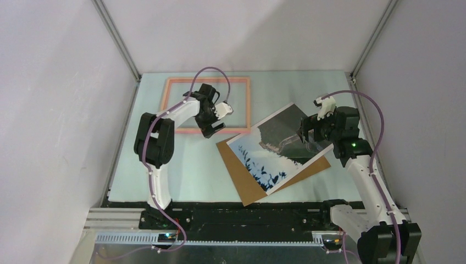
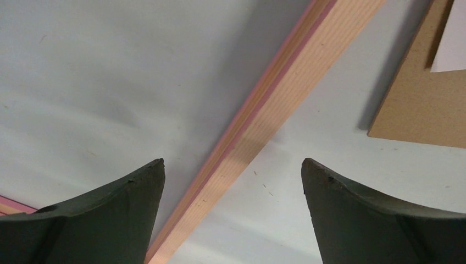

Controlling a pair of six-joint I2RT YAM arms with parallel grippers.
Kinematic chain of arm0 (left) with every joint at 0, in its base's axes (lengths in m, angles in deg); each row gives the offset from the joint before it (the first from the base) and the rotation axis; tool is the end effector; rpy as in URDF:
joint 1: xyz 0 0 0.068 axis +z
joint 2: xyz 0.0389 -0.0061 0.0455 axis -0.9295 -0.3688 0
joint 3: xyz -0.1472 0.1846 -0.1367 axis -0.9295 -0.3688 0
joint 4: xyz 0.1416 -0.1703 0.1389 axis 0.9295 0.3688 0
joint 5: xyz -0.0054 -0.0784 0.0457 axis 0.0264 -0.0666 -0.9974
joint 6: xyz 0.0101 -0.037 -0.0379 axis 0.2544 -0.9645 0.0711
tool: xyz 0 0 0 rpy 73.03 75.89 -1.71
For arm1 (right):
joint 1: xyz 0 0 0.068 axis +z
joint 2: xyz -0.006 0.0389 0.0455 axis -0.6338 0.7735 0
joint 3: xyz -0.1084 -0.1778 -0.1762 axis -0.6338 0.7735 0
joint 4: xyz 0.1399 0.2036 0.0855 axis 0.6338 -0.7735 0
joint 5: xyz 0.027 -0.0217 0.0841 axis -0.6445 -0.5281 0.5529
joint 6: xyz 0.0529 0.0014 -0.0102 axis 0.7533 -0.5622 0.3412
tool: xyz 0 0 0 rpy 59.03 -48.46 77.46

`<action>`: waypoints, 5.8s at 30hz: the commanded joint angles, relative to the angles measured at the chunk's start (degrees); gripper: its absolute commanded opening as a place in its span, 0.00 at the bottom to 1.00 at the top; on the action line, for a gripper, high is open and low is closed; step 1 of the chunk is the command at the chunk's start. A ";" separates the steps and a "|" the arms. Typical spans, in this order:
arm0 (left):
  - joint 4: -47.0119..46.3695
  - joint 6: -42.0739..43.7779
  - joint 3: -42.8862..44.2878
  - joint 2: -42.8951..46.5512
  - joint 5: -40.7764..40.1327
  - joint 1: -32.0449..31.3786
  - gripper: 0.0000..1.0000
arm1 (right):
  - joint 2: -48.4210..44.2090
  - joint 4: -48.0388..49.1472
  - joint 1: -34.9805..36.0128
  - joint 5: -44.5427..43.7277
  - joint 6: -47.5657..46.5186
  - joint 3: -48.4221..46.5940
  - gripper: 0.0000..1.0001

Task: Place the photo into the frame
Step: Move the photo frame to the center of the board, then pick up the photo frame item at the center of the board.

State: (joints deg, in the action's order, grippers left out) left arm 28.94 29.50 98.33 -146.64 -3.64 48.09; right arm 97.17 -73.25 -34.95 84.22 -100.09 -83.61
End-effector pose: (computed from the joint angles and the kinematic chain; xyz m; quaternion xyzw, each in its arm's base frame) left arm 0.3830 -0.1435 0.1823 0.5187 0.8419 0.0011 0.1491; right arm 0.2119 0.0275 0.3036 -0.1954 0.8377 0.1088 0.4982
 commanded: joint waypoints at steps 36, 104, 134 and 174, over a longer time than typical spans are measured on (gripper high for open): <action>3.98 -18.55 -0.19 -0.10 -0.49 -0.38 0.21 | 0.49 0.32 0.14 1.55 -0.78 -0.27 1.00; -14.40 -64.49 -4.53 7.41 13.07 3.48 0.95 | 3.96 0.89 3.74 -1.64 -1.18 -0.25 1.00; -14.31 -59.77 17.28 -7.31 25.25 -6.23 1.00 | 21.34 3.49 -1.94 -14.25 8.98 -4.98 1.00; -14.66 -66.41 13.79 -13.35 18.82 -8.97 0.99 | 55.39 -2.37 -21.71 0.73 12.14 -27.63 0.97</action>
State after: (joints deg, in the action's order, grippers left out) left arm 14.40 -36.07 113.80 -161.13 16.77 39.65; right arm 150.83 -74.34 -56.28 82.38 -88.73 -108.00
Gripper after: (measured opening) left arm 0.992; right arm 0.982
